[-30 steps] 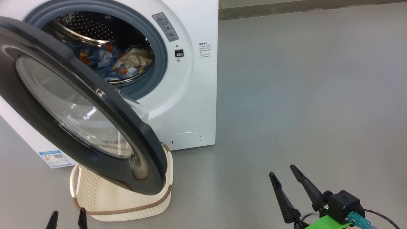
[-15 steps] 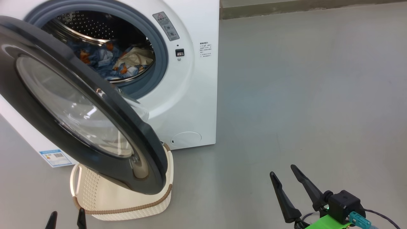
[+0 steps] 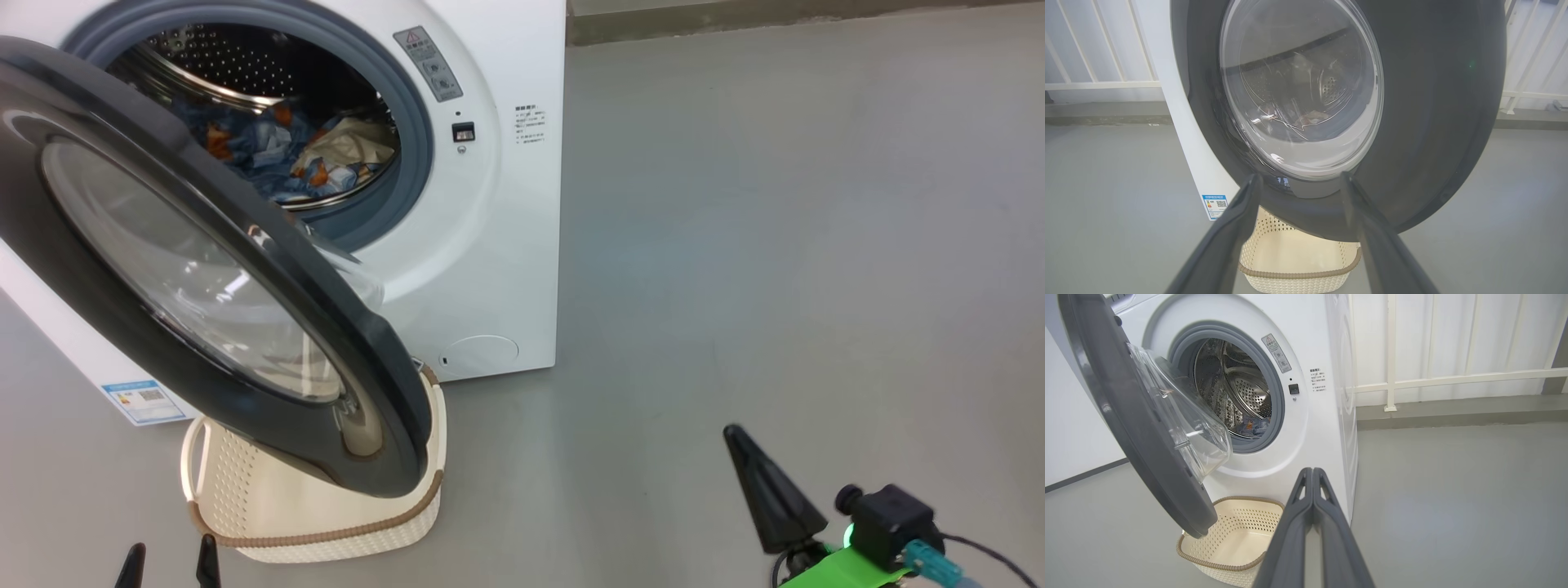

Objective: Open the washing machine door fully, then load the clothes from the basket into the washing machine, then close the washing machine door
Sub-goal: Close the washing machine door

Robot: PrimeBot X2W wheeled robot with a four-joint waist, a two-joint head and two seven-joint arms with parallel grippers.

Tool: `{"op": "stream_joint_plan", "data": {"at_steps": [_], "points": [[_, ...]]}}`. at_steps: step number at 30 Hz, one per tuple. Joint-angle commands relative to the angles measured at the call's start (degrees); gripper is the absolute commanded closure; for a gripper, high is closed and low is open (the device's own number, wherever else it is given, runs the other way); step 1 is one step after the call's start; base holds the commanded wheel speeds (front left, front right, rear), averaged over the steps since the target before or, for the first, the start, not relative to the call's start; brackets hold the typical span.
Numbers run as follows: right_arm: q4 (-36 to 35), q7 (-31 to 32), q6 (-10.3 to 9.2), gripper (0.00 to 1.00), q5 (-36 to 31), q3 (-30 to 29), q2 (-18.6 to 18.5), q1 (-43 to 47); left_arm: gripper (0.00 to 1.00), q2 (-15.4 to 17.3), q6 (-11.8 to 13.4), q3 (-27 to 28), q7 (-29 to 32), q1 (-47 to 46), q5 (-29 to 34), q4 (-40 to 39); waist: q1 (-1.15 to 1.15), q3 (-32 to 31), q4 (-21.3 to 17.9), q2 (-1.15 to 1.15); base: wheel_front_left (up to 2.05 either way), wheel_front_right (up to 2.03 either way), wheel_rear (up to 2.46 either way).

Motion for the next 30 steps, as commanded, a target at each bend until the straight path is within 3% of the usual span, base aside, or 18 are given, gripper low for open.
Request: {"op": "stream_joint_plan", "data": {"at_steps": [1, 9, 19, 25, 30], "points": [[-1.9, -0.7, 0.08, 1.0, -0.3, 0.7, 0.3, -0.6, 0.0, 0.3, -0.1, 1.9, -0.4, -1.2, 0.7, -1.1, 0.0, 0.1, 0.0, 0.0, 0.0, 0.0, 0.0], [-13.9, -0.7, 0.08, 1.0, 0.8, -0.1, 0.9, -4.8, 0.0, 0.2, -0.3, 1.9, -0.4, -2.1, 0.9, -0.9, 0.0, 1.1, 0.5, 0.0, 0.0, 0.0, 0.0], [-28.9, -0.7, 0.08, 1.0, 2.3, 9.8, -0.2, -15.3, 0.0, 0.1, -0.6, 1.4, -0.4, -3.0, 0.8, -0.3, 0.0, 1.1, 2.5, 0.0, 0.0, 0.0, 0.0], [-31.6, -0.7, 0.08, 1.0, 3.5, 19.3, -1.0, -19.1, 0.0, 0.1, -0.6, 0.4, -0.4, -3.6, 0.2, 0.0, 0.0, 1.4, 4.4, 0.0, 0.0, 0.0, 0.0], [-27.4, -0.4, 0.08, 1.0, 4.6, 25.3, -1.5, -20.4, 0.0, 0.1, -0.6, -0.8, -0.4, -4.3, -0.4, 0.3, 0.0, 2.0, 6.6, 0.0, 0.0, 0.0, 0.0]]}}
